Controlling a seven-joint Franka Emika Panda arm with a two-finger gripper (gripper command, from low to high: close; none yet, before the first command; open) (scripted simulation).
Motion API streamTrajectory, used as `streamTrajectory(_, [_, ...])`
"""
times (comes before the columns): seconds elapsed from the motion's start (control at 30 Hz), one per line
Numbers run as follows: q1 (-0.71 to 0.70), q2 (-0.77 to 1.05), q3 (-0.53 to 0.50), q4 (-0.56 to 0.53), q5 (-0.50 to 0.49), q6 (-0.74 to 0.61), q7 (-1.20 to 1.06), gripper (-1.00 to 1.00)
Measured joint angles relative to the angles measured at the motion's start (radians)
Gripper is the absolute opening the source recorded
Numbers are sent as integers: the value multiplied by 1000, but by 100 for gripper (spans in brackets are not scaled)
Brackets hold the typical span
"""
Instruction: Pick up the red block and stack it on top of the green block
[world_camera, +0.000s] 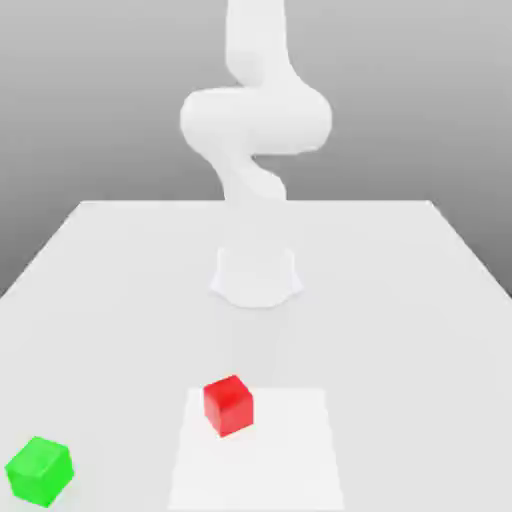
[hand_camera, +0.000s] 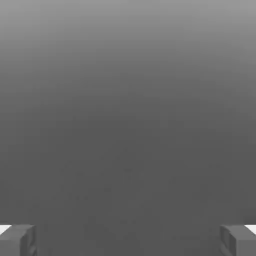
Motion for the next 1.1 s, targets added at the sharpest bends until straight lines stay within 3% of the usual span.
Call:
streamTrajectory(0.4, [-219, 428, 159, -303, -56, 275, 550, 0])
streamTrajectory(0.57, [-255, 640, 165, -450, 4, 418, 764, 0])
streamTrajectory(0.7, [-261, 748, 158, -468, -3, 503, 829, 0])
streamTrajectory(0.97, [-189, 937, 54, -445, -135, 662, 928, 0])
streamTrajectory(1.0, [-182, 952, 43, -444, -147, 674, 935, -100])
streamTrajectory(1.1, [-182, 952, 44, -444, -147, 675, 936, -100])
